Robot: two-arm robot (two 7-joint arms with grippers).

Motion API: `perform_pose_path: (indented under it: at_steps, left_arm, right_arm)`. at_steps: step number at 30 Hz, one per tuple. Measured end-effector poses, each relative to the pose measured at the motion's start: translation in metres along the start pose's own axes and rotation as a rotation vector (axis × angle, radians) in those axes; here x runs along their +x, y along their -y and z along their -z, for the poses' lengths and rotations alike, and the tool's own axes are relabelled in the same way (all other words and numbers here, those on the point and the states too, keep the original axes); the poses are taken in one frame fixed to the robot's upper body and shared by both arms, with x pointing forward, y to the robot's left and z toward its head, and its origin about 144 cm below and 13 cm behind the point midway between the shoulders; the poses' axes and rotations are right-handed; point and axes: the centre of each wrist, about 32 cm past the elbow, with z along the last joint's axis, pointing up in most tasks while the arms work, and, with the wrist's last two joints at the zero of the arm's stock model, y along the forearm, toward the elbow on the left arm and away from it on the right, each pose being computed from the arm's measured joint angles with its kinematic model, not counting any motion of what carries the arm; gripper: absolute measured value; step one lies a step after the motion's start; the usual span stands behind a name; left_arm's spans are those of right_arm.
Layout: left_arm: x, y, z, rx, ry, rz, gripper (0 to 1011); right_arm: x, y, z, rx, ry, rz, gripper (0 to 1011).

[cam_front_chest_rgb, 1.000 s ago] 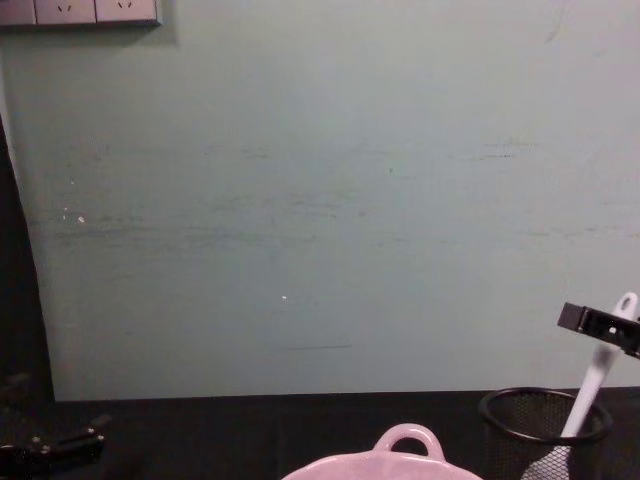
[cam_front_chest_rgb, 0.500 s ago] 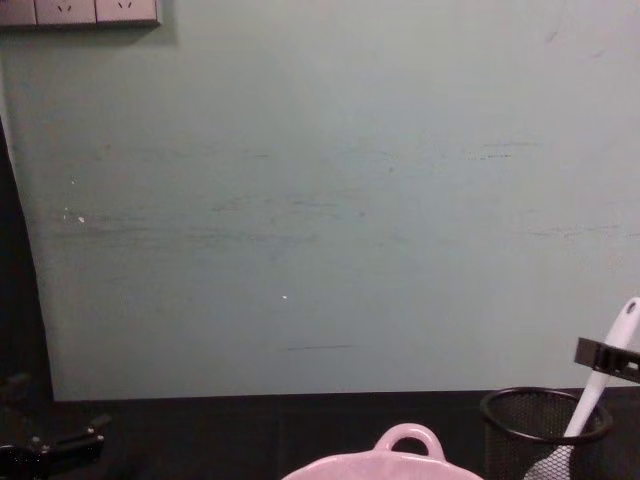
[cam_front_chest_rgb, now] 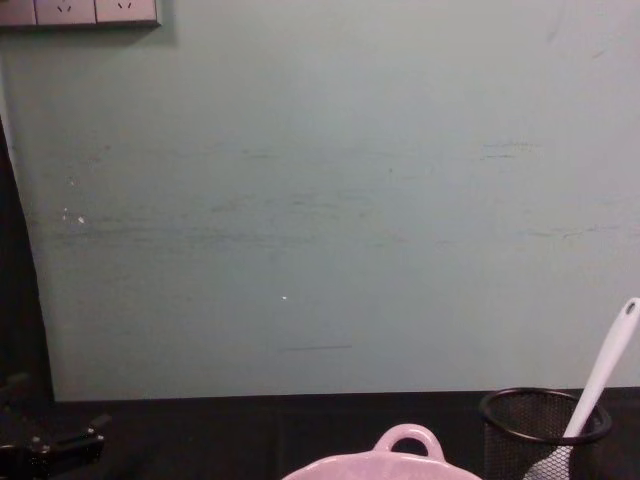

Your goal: Use the one hand to pick up the spoon and stir the clear water in the bowl.

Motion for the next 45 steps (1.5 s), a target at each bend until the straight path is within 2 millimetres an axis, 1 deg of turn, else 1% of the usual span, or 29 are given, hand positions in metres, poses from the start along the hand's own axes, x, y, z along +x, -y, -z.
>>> perform_pose_path:
  at_steps: [5,8,14,19,24,45]
  left_arm:
    - [0.000,0.000,0.000,0.000,0.000,0.000,1005]
    - [0.000,0.000,0.000,0.000,0.000,0.000,1005]
    - [0.000,0.000,0.000,0.000,0.000,0.000,1005]
    - [0.000,0.000,0.000,0.000,0.000,0.000,1005]
    - [0.000,0.000,0.000,0.000,0.000,0.000,1005]
    - [0.000,0.000,0.000,0.000,0.000,0.000,1005]
  right_arm:
    - [0.000,-0.003,0.005,-0.013,0.075,0.052,1002]
    - [0.002,-0.010,0.019,0.031,0.111,0.085,1002]
    - [0.006,-0.022,0.044,0.054,0.136,0.108,1002]
    - [0.004,-0.025,0.052,0.050,0.142,0.101,1002]
    - [0.002,-0.026,0.051,0.022,0.156,0.084,1003]
    - [0.003,-0.025,0.052,0.032,0.152,0.088,1002]
